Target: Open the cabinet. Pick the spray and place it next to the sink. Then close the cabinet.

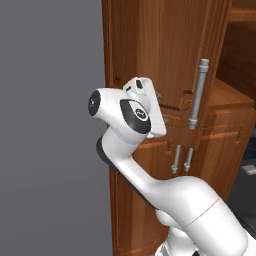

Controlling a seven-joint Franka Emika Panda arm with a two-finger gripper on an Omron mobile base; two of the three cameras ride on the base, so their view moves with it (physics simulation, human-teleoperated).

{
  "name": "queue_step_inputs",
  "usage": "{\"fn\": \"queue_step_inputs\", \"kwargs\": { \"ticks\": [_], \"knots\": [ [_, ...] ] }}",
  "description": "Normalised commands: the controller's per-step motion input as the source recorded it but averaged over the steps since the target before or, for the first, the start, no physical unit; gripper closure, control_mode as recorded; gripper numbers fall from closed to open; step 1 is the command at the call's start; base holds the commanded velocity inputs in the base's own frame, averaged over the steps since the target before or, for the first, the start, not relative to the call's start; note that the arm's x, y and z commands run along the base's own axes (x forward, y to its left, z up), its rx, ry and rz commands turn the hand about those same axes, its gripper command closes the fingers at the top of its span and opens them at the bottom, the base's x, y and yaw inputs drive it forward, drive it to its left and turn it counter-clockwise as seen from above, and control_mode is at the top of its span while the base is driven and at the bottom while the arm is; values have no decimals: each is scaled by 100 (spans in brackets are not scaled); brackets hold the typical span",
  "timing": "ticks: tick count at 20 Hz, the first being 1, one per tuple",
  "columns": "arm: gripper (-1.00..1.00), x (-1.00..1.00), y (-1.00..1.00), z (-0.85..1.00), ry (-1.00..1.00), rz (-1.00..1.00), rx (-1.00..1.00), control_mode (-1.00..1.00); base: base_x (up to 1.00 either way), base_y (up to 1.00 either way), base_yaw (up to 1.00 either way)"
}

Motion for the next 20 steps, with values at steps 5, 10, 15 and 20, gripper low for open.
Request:
{"fn": "queue_step_inputs", "kwargs": {
  "ticks": [5, 10, 15, 20],
  "knots": [
    [-100, 92, -86, 0, 0, -17, 0, -100, 0, 0, 0],
    [-100, 74, -62, 0, -5, 0, 8, -100, 0, 0, 0],
    [-100, 74, -79, 0, -3, 2, 14, -100, 0, 0, 0],
    [-100, 74, -89, 0, 0, 10, 19, -100, 0, 0, 0]
  ]
}}
